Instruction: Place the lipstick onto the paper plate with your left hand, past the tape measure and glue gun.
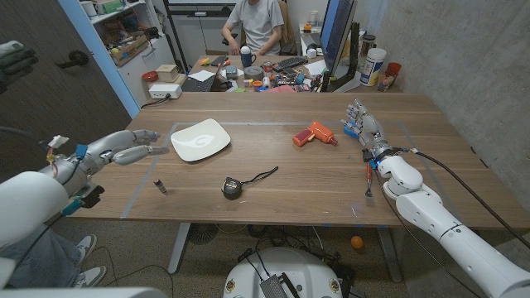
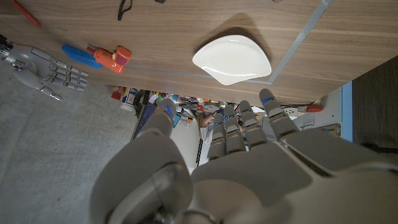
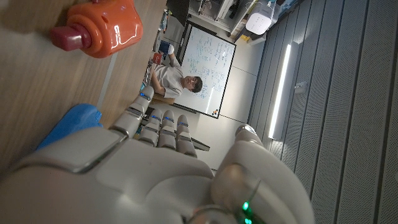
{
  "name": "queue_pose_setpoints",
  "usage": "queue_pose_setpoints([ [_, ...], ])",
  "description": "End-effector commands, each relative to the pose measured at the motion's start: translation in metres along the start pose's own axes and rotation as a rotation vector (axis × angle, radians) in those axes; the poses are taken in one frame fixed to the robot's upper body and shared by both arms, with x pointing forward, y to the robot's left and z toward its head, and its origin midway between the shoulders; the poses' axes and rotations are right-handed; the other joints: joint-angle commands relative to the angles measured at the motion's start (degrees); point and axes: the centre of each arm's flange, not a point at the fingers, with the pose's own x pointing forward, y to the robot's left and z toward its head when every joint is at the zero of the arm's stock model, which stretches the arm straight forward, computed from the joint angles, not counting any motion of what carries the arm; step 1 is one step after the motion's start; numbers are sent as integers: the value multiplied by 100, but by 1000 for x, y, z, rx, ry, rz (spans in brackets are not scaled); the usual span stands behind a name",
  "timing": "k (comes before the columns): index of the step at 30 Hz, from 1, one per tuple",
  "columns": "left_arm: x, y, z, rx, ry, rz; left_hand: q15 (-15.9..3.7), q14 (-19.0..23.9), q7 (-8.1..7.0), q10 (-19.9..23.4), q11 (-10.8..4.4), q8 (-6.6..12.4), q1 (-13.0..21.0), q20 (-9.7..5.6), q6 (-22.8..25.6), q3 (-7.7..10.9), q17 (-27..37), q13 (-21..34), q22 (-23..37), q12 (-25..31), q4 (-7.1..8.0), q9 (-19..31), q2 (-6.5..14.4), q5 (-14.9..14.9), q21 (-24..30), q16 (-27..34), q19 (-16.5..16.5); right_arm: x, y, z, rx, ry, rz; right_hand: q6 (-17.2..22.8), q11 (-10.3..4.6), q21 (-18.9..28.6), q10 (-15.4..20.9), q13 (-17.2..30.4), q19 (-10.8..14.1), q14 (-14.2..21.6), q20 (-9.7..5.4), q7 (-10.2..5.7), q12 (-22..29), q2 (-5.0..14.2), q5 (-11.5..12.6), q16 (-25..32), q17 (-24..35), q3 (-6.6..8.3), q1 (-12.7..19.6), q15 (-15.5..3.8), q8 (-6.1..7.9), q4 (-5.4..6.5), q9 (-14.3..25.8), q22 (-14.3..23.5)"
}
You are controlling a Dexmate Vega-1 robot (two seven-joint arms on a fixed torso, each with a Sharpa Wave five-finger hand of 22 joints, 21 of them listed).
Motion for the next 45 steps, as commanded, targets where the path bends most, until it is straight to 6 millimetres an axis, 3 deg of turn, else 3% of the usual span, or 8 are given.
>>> queue_pose_setpoints([
  [1, -4, 9, 11, 164, 100, -52, 223, 117, -85, -18, -66, 33, 295, 19, 33, 48, 23, 53, 59, -1, 5, 17, -45, 53, 125, 35, 354, 6, 1, -1, -1, 0, -2, 43, 6, 48, 56, 26, 14, 52, 53, -7, 7, -6, 29, 31, 8, -15, -36, 18, 5, 14, 15, 13],
  [11, -11, 22, 9, 277, 184, -42, 301, 282, -144, -115, -137, 6, 679, 21, -27, 68, 46, 98, 88, -27, 9, 25, -72, 83, 257, 71, 816, 8, 4, -9, 4, 21, -5, 46, 3, 48, 46, 26, 16, 52, 57, -21, 1, -2, 33, 27, 6, -20, -43, 20, 3, 12, 15, 13],
  [23, -29, 29, -8, 354, 318, -64, 378, 462, -428, -283, -178, -70, 1051, 22, -258, 7, 73, 152, 109, -63, 23, 32, -127, 103, 458, 92, 1455, 14, 9, -15, 4, 38, -4, 54, -16, 48, 31, 27, 16, 72, 67, -44, -7, 3, 37, 30, 6, -25, -51, 31, 2, 11, 16, 14],
  [30, -28, 17, -15, 451, 382, -21, 448, 489, -501, -344, -95, -65, 1137, 28, -275, -44, 81, 171, 103, -72, 40, 36, -171, 105, 504, 87, 1636, 16, 13, -20, 1, 50, 9, 61, -17, 49, 32, 28, 21, 78, 77, -54, -7, 6, 39, 30, 6, -27, -55, 41, 2, 10, 17, 14],
  [35, -22, 13, -21, 452, 409, -1, 461, 556, -539, -338, -97, -55, 1117, 30, -251, -118, 81, 184, 98, -58, 66, 37, -249, 73, 530, 100, 1747, 18, 14, -21, -10, 58, 14, 63, -21, 49, 35, 29, 22, 86, 82, -65, -6, 9, 40, 32, 6, -29, -59, 29, 1, 9, 17, 14],
  [41, -12, 4, -26, 429, 405, -2, 492, 604, -543, -345, 78, -71, 1057, 32, -281, -236, 83, 207, 86, -44, 111, 38, -355, 28, 562, 94, 1914, 18, 12, -24, -10, 69, 14, 60, -22, 48, 42, 29, 20, 113, 101, -74, -4, 8, 41, 39, 5, -33, -62, 37, -2, 5, 17, 14],
  [45, -4, -5, -28, 414, 379, -4, 501, 622, -551, -353, 78, -79, 1044, 33, -300, -261, 85, 213, 83, -43, 120, 39, -373, 20, 567, 96, 1952, 17, 11, -27, -9, 75, 16, 58, -26, 48, 46, 30, 21, 117, 107, -75, -3, 7, 42, 39, 4, -34, -62, 35, -4, 3, 17, 14],
])
